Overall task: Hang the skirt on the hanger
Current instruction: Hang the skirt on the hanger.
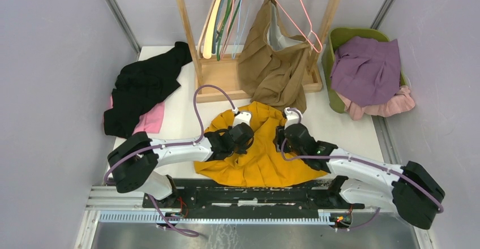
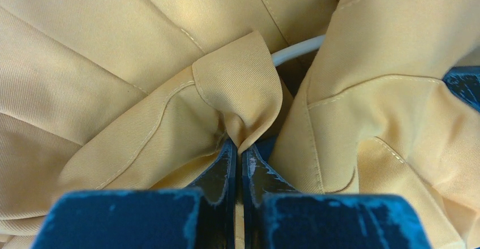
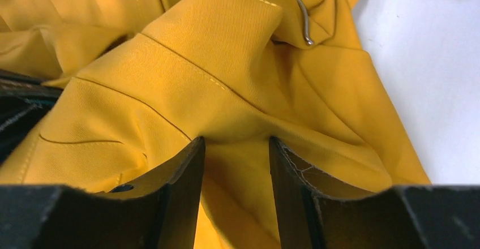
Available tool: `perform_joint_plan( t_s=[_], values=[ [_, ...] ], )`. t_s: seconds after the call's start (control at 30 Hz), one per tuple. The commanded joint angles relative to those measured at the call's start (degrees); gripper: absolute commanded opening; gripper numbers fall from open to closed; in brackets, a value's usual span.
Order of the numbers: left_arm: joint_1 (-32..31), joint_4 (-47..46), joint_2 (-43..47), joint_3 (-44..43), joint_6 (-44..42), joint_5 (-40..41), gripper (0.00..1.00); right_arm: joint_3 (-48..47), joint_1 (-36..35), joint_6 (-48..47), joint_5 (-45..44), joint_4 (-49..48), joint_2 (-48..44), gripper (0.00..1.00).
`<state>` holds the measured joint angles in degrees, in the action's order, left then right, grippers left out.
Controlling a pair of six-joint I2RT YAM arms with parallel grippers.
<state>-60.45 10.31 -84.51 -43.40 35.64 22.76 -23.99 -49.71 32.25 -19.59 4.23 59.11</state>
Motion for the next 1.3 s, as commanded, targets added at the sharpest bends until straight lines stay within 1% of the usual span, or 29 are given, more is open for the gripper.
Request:
perform_joint_plan(
  t_s=[0.0,0.17,0.43,0.53,0.7,0.8,0.83,0.9,0.93,1.0,1.1,1.17,1.27],
  values=[
    [0.2,-3.5,-0.7,-1.1,1.8,-0.2,0.03,-4.6,1.9,-1.1,3.9,-5.7,3.9,0.52],
    [0.1,-3.4,-0.2,-0.9,1.4,-0.2,0.03,-7.2,3.3,-1.6,2.9,-4.1,4.5,0.52],
    [0.1,-3.4,-0.5,-1.2,1.2,-0.3,0.03,-9.6,4.8,-4.5,2.5,-0.8,1.1,0.52],
    [0.1,-3.7,-0.8,-1.3,1.2,-0.4,0.03,-10.8,6.1,-4.9,4.1,-0.8,3.4,0.52],
    [0.2,-3.5,-0.7,-1.5,1.1,-0.5,0.03,-12.2,8.0,-4.4,9.5,-2.0,8.6,0.52],
    [0.1,-3.4,-0.7,-1.7,0.9,-0.5,0.03,-12.9,8.3,-4.0,11.2,-1.0,11.3,0.51],
    [0.1,-3.4,-0.8,-1.7,0.9,-0.5,0.03,-13.1,8.4,-4.0,11.8,-0.5,11.9,0.49],
    [0.1,-3.4,-0.8,-1.8,0.9,-0.6,0.03,-12.4,8.6,-3.5,11.8,-0.3,11.8,0.42],
    [0.1,-3.4,-0.8,-1.8,0.9,-0.6,0.03,-12.0,8.7,-3.2,11.5,0.1,11.1,0.37],
    [0.2,-3.4,-0.8,-1.8,1.0,-0.7,0.03,-11.4,9.0,-3.0,10.4,1.3,9.7,0.31],
    [0.2,-3.5,-0.7,-1.7,1.0,-0.7,0.03,-11.2,9.4,-3.4,9.3,3.4,8.4,0.17],
    [0.2,-3.5,-0.7,-1.8,1.0,-0.7,0.03,-11.0,9.8,-3.7,9.2,4.7,7.6,0.10],
    [0.1,-3.4,-0.7,-2.0,1.2,-0.7,0.03,-11.0,10.1,-3.6,8.8,7.5,5.5,0.04]
  ],
)
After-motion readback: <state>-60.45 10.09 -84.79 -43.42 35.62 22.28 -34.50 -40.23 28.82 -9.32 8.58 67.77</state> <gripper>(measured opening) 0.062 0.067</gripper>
